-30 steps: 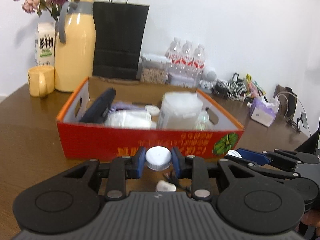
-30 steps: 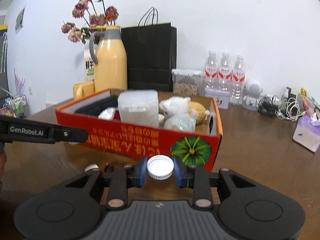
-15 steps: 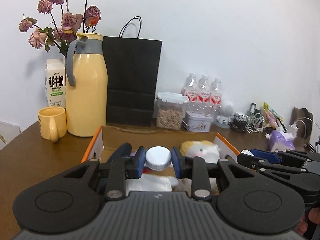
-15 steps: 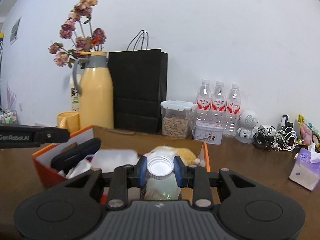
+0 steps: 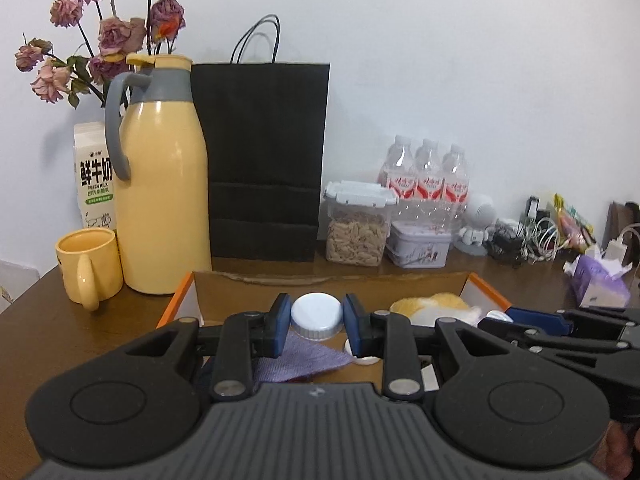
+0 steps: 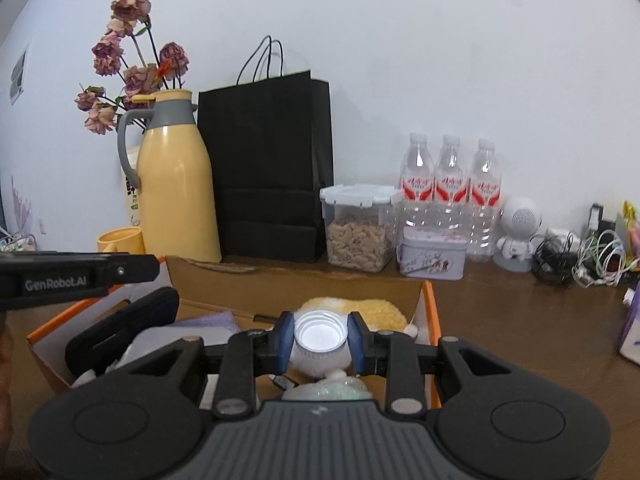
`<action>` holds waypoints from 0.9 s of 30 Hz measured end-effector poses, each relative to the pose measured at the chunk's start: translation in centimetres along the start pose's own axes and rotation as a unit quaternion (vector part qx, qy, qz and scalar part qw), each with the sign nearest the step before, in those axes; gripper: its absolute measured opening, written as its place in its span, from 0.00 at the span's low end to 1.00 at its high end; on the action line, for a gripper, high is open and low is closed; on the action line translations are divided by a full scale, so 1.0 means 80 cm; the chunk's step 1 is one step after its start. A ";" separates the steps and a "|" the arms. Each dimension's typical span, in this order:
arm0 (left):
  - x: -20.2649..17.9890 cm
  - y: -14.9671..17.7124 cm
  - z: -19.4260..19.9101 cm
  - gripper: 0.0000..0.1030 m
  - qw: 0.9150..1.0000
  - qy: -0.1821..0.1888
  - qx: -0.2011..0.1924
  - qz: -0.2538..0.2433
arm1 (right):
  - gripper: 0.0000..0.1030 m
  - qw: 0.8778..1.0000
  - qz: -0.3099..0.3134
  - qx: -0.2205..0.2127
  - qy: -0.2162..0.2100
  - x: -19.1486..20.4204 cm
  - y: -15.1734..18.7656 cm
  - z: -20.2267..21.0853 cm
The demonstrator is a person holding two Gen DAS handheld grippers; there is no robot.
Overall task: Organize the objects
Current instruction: 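Carry both caps into the box and open both tools, then move both tools back to the table toward the last cap and cable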
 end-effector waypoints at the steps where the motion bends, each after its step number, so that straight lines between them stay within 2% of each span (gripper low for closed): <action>1: 0.001 0.003 -0.002 0.29 1.000 -0.003 0.003 -0.002 | 0.27 1.000 -0.002 0.004 -0.002 -0.001 0.002 -0.002; 4: 0.002 0.006 -0.001 0.30 1.000 -0.013 0.001 -0.009 | 0.27 1.000 -0.004 0.009 -0.006 0.000 0.006 -0.002; 5: 0.001 0.005 0.001 0.37 1.000 -0.014 -0.002 -0.012 | 0.27 1.000 -0.005 0.011 -0.008 0.001 0.007 -0.002; 8: 0.003 0.001 0.010 0.68 0.999 -0.022 -0.018 -0.016 | 0.28 1.000 -0.009 0.011 -0.006 0.000 0.009 0.001; 9: 0.004 -0.002 0.012 0.75 0.999 -0.026 -0.025 -0.017 | 0.32 1.000 -0.011 0.010 -0.006 -0.001 0.008 0.002; 10: 0.005 -0.004 0.016 0.79 0.999 -0.030 -0.033 -0.016 | 0.41 1.000 -0.013 0.007 -0.005 -0.003 0.007 0.004; 11: 0.006 -0.006 0.018 0.87 0.999 -0.032 -0.036 -0.015 | 0.46 1.000 -0.015 0.005 -0.004 -0.004 0.007 0.005; 12: 0.008 -0.008 0.020 1.00 0.999 -0.035 -0.039 -0.012 | 0.59 1.000 -0.017 0.002 -0.002 -0.005 0.006 0.006; 13: 0.011 -0.010 0.021 1.00 0.998 -0.040 -0.045 -0.008 | 0.71 1.000 -0.019 -0.002 -0.001 -0.007 0.005 0.008; 14: 0.013 -0.012 0.023 1.00 0.998 -0.045 -0.048 -0.005 | 0.77 1.000 -0.020 -0.006 0.001 -0.008 0.004 0.010; 15: 0.014 -0.012 0.023 1.00 0.998 -0.047 -0.046 -0.003 | 0.87 1.000 -0.021 -0.009 0.002 -0.009 0.002 0.012; 16: 0.015 -0.013 0.023 1.00 0.998 -0.047 -0.045 -0.002 | 0.91 1.000 -0.022 -0.012 0.004 -0.010 0.001 0.013; 20: 0.017 -0.012 0.021 1.00 0.998 -0.050 -0.041 -0.001 | 0.97 1.000 -0.027 -0.014 0.005 -0.012 0.000 0.014; 27: 0.019 -0.011 0.025 1.00 0.998 -0.049 -0.040 0.004 | 0.99 0.999 -0.031 -0.022 0.009 -0.015 -0.003 0.020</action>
Point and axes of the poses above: each gripper's, at about its wrist camera, not at the fingertips, and z roughly against the way its jaws point, x to its left, y to its underside, the point moved 10 cm from there along -z, roughly the way its jaws point, and after that the axes turned 6 degrees about -y, right-handed, at the moved point
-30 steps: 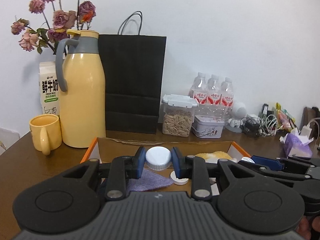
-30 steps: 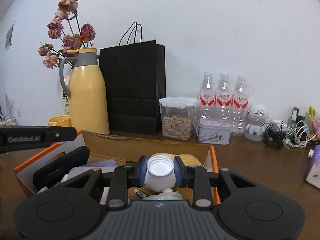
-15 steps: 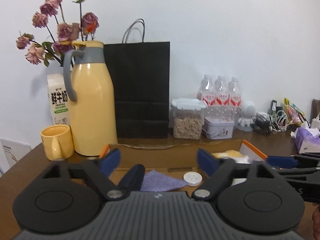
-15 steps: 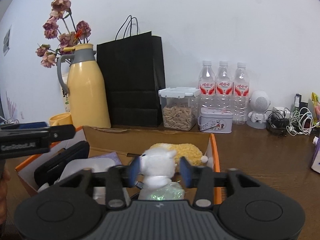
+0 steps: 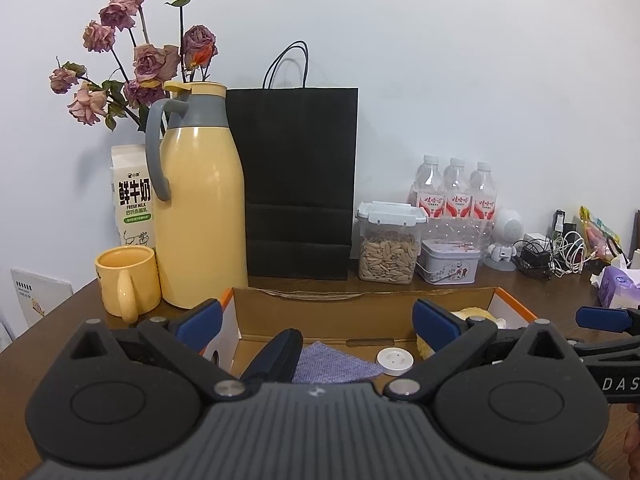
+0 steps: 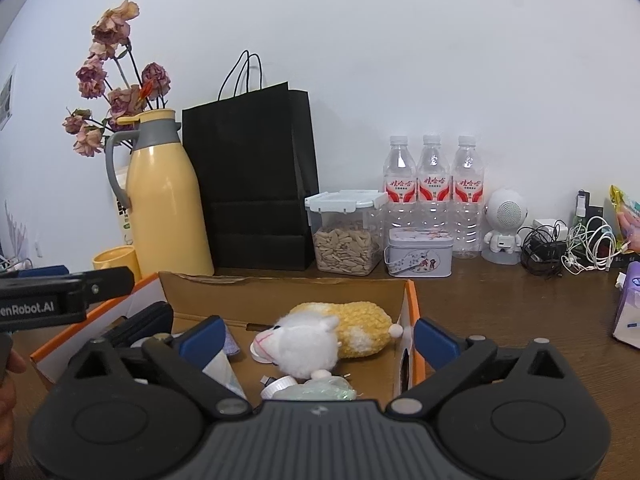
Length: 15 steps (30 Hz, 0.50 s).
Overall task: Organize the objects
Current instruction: 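Move both tools back to the table toward the last cap and cable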
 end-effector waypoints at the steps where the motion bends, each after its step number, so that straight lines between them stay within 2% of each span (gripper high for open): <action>1: 0.001 0.000 0.001 1.00 1.000 0.001 0.000 0.002 | 0.99 1.000 -0.001 -0.002 0.002 -0.001 -0.001 0.001; 15: 0.007 0.015 0.049 1.00 1.000 0.017 -0.001 0.004 | 1.00 0.999 0.010 -0.042 0.015 0.008 -0.005 0.052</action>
Point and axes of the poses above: each gripper's, at about its wrist camera, not at the fingertips, and z roughly against the way its jaws point, x to its left, y to its underside, the point moved 10 cm from there along -z, roughly the way its jaws point, and after that the axes turned 6 degrees about -y, right-handed, at the moved point
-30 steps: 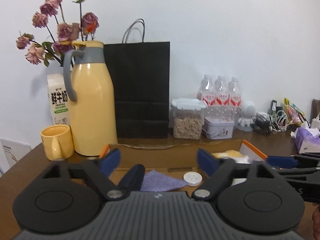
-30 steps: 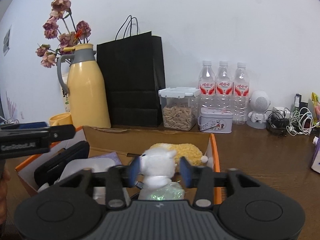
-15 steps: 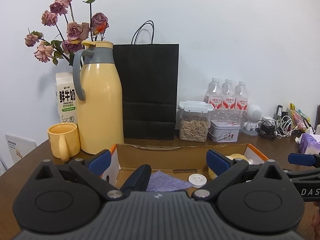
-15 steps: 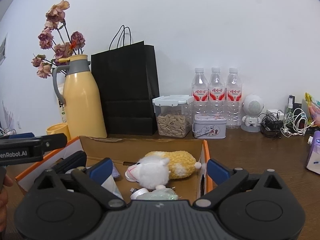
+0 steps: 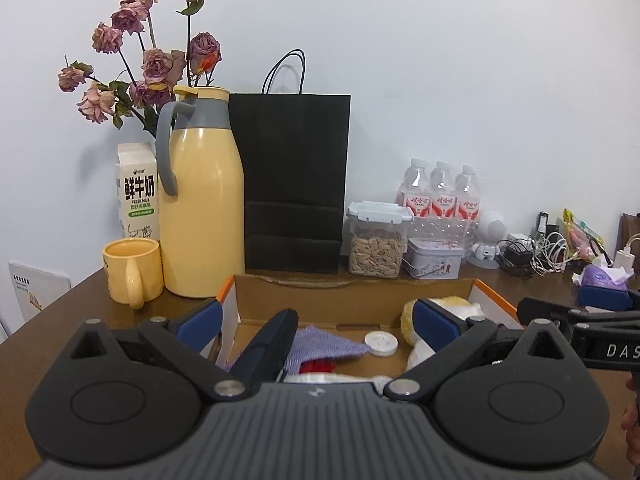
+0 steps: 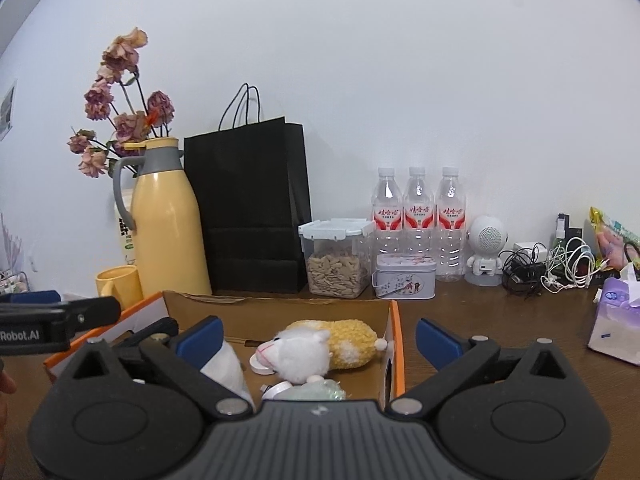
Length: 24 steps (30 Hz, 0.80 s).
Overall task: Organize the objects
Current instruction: 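Move both tools back to the table toward the last cap and cable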
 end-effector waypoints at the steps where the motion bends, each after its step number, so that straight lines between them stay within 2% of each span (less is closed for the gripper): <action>1: 0.000 0.002 0.004 1.00 1.000 0.002 0.001 -0.001 | 1.00 1.000 0.001 0.000 0.000 0.002 0.001 0.005; 9: -0.003 0.029 0.035 1.00 0.999 0.020 0.031 -0.024 | 1.00 1.000 0.014 0.013 -0.010 0.020 0.017 0.046; 18: 0.005 0.068 0.054 1.00 0.996 0.017 0.075 -0.040 | 1.00 0.997 0.026 0.072 -0.029 0.041 0.065 0.071; 24: 0.007 0.088 0.060 1.00 0.993 0.016 0.104 -0.049 | 1.00 0.989 0.037 0.138 -0.027 0.050 0.103 0.066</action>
Point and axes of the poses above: each gripper's, at about its wrist camera, not at the fingertips, and z roughly against the way its jaws point, x to its left, y to its underside, the point moved 10 cm from there along -z, roughly the way its jaws point, and after that the axes turned 6 degrees about -y, right-handed, at the moved point
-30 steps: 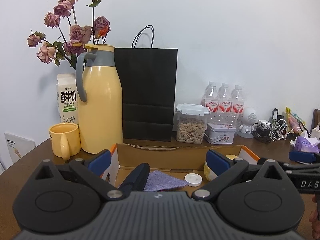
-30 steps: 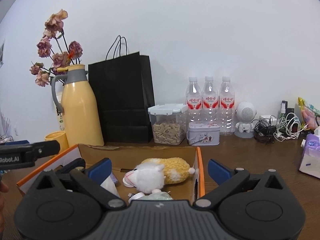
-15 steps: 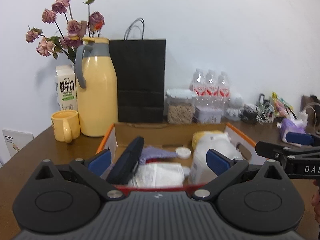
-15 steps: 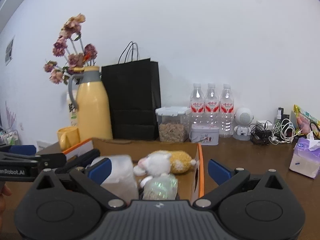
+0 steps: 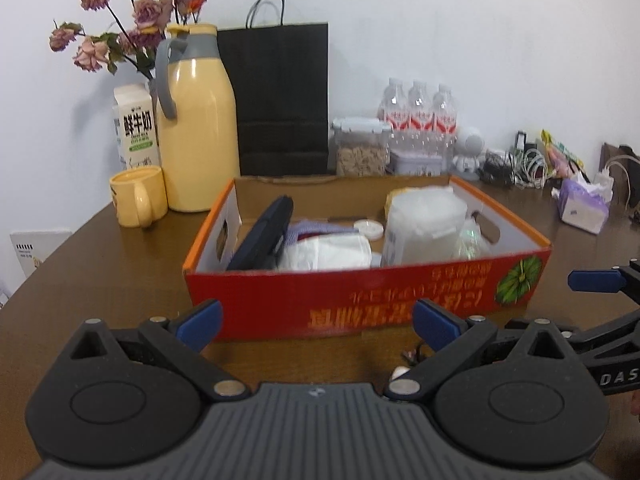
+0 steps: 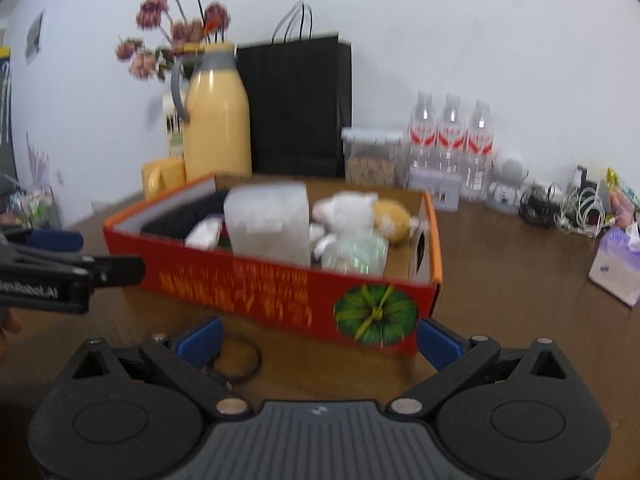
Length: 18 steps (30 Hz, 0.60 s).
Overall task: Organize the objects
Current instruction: 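Move both tools back to the table toward the last cap and cable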
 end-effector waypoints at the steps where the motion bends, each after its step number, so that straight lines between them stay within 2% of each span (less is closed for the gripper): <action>1: -0.001 0.004 0.000 1.00 1.000 0.001 0.005 -0.003 | 1.00 1.000 -0.001 0.006 0.000 0.001 0.005 -0.002; 8: -0.016 0.029 -0.008 1.00 0.999 0.010 0.041 -0.026 | 1.00 1.000 -0.010 0.013 0.004 -0.003 0.019 -0.005; 13: -0.030 0.051 -0.020 1.00 0.996 0.018 0.073 -0.042 | 1.00 0.999 -0.023 0.024 0.025 -0.017 0.026 -0.012; 18: -0.039 0.059 -0.030 1.00 0.995 0.019 0.084 -0.045 | 1.00 0.999 -0.024 0.032 0.035 -0.021 0.032 -0.019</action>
Point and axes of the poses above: each gripper's, at about its wrist camera, not at the fingertips, and z roughly against the way its jaws point, x to its left, y to its underside, the point moved 10 cm from there along -z, roughly the way its jaws point, and after that the axes turned 6 degrees about -y, right-handed, at the moved point
